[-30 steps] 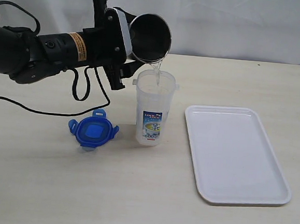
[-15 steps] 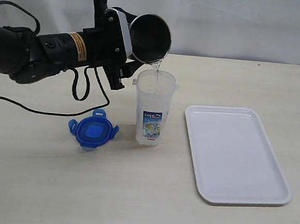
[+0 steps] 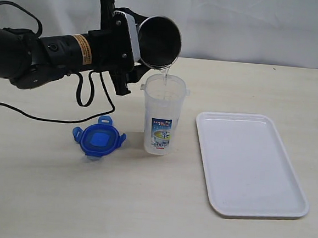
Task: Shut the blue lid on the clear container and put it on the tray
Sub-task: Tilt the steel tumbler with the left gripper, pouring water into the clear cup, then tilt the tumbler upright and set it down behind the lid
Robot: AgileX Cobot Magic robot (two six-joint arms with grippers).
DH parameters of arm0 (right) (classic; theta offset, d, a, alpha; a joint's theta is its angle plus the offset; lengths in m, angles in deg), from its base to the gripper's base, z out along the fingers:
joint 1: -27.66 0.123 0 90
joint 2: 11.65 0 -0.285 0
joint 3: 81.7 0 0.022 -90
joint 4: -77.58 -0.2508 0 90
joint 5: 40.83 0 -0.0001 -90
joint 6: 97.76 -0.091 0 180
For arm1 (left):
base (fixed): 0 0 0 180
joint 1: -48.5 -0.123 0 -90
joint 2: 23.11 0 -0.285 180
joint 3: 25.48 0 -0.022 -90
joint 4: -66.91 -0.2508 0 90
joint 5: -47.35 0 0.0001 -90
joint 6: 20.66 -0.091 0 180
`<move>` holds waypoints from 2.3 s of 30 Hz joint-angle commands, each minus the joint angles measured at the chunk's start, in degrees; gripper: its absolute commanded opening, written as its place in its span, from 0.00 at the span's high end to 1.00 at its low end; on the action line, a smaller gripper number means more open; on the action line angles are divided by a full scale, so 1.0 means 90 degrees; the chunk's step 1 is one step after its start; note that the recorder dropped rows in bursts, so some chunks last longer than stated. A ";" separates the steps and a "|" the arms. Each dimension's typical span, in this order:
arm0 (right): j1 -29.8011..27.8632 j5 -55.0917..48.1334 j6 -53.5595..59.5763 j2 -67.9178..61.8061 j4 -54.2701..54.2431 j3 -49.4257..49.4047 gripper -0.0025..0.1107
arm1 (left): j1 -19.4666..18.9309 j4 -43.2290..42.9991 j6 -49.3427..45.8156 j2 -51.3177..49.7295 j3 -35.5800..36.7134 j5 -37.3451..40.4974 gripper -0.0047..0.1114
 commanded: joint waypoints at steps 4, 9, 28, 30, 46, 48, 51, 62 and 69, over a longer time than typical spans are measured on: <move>-0.0040 -0.0010 -0.0024 0.0028 -0.0011 -0.0021 0.94 | 0.0000 0.0137 -0.0063 0.0108 -0.0124 -0.0439 0.96; -0.0040 -0.0010 -0.0024 0.0028 -0.0011 -0.0021 0.94 | 0.0000 0.0137 -0.0105 0.0108 -0.0124 -0.0439 0.96; -0.0040 -0.0010 -0.0024 0.0028 -0.0011 -0.0021 0.94 | 0.0000 0.0137 0.1439 0.0108 -0.0124 0.0218 0.96; -0.0040 -0.0010 -0.0024 0.0028 -0.0011 -0.0021 0.94 | 0.0000 0.0137 0.0963 0.0108 -0.0124 -0.0084 0.96; -0.0040 -0.0010 -0.0024 0.0028 -0.0011 -0.0021 0.94 | 0.0000 0.0137 -0.0864 0.0108 -0.0124 -0.0315 0.96; -0.0040 -0.0010 -0.0024 0.0028 -0.0011 -0.0021 0.94 | 0.0000 0.0137 -0.0864 0.0108 -0.0124 -0.0315 0.96; -0.0040 -0.0010 -0.0024 0.0028 -0.0011 -0.0021 0.94 | 0.0000 0.0148 -0.0592 0.0108 -0.0124 -0.0315 0.96; -0.0040 -0.0010 -0.0024 0.0028 -0.0011 -0.0021 0.94 | 0.0000 0.1167 0.1864 0.0108 -0.0124 0.0171 0.96; -0.0040 -0.0010 -0.0024 0.0028 -0.0011 -0.0021 0.94 | -0.0097 0.1792 0.3373 -0.0032 -0.0124 0.0171 0.96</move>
